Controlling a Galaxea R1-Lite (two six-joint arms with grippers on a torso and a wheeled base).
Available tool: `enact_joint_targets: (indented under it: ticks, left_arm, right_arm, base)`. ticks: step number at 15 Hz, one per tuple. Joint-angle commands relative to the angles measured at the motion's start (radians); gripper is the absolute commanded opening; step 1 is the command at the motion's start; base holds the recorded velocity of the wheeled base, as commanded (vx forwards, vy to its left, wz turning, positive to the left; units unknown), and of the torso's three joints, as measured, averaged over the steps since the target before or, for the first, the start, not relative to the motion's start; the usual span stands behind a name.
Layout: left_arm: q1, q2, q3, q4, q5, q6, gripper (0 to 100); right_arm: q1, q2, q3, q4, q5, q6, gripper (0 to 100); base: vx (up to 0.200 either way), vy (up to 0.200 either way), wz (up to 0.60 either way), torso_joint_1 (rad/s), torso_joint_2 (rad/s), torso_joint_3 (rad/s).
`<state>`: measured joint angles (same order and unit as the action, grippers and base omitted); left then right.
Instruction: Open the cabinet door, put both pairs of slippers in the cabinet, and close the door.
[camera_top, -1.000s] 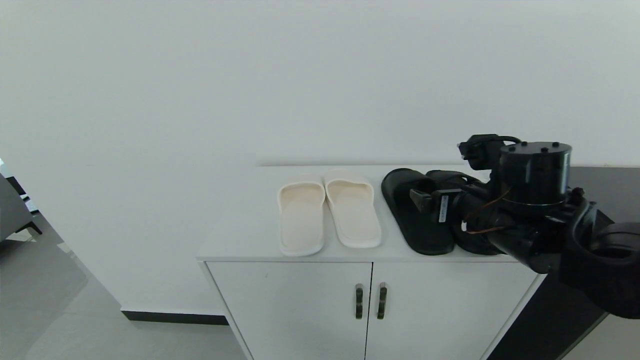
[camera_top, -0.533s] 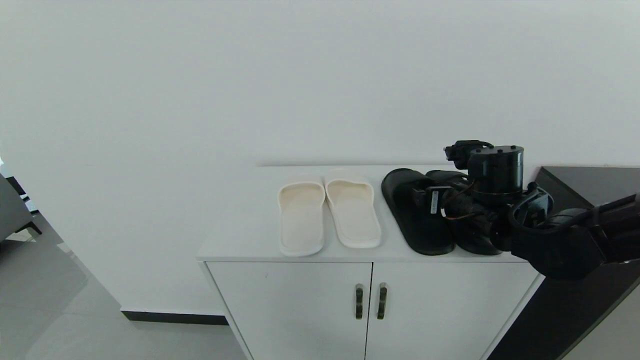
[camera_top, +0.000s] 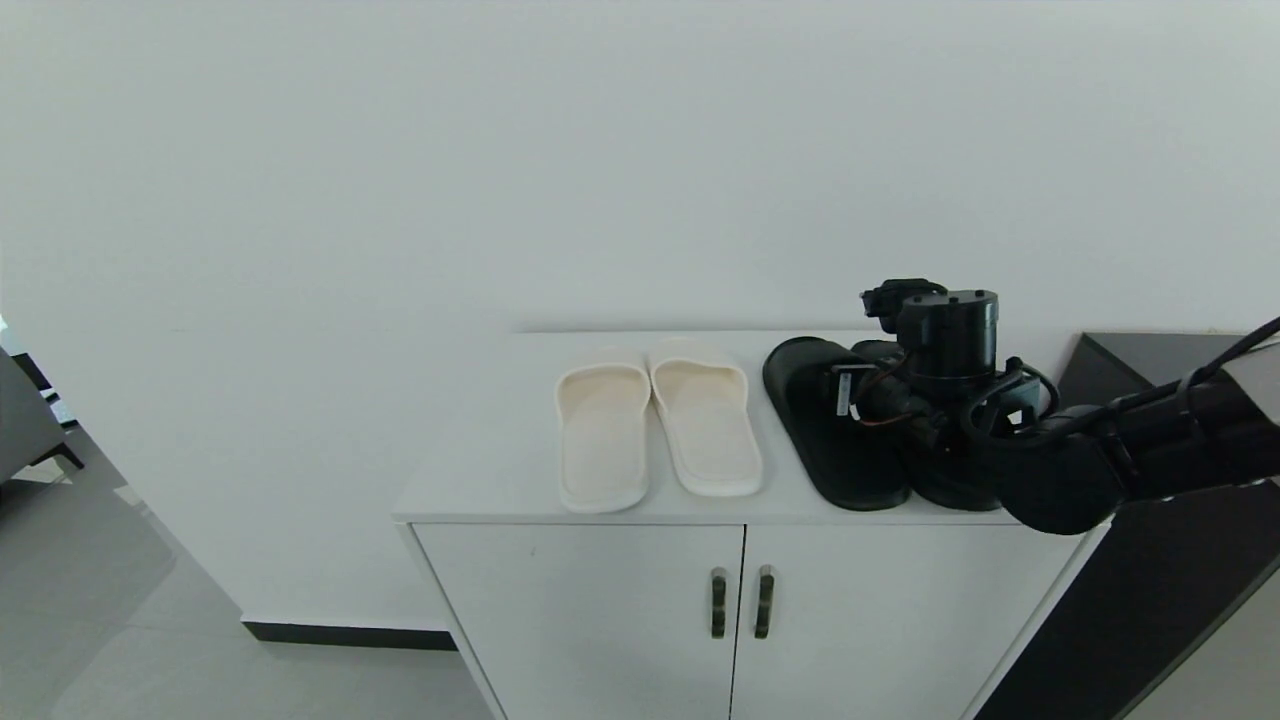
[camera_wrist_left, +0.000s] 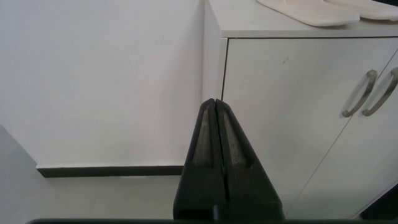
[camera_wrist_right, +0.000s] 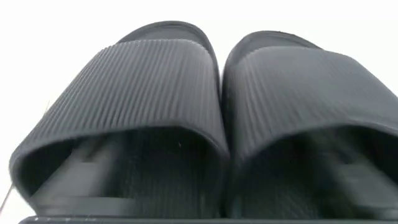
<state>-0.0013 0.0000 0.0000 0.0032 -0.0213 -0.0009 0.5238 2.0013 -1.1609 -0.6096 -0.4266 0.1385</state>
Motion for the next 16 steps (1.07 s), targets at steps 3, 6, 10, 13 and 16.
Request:
enact_joint_targets:
  ticks: [3,6,10,13,16]
  left_arm:
    - [0.000,0.000,0.000,0.000,0.000,-0.001,0]
    - [0.001,0.000,0.000,0.000,0.000,-0.010,0]
    - [0.000,0.000,0.000,0.000,0.000,-0.010,0]
    - [0.000,0.000,0.000,0.000,0.000,-0.010,0]
    - [0.000,0.002,0.000,0.000,0.000,-0.007,0]
  right_arm:
    - [-0.008,0.045,-0.049,0.001,-0.018,-0.004,0]
    - [0.001,-0.001,-0.045,0.001,-0.015,-0.013,0]
    - [0.136,-0.285,0.168,0.002,0.229,-0.013,0]
    - [0.237,-0.503,0.423,0.017,0.390,-0.007,0]
    - [0.234,-0.700,0.629,0.050,0.635,0.004,0]
  base:
    - [0.000,0.000,0.00,0.000,0.00,0.000]
    - [0.000,0.000,0.00,0.000,0.00,0.000]
    - [0.000,0.000,0.00,0.000,0.00,0.000]
    - [0.000,0.000,0.00,0.000,0.00,0.000]
    - [0.000,0.000,0.00,0.000,0.00,0.000]
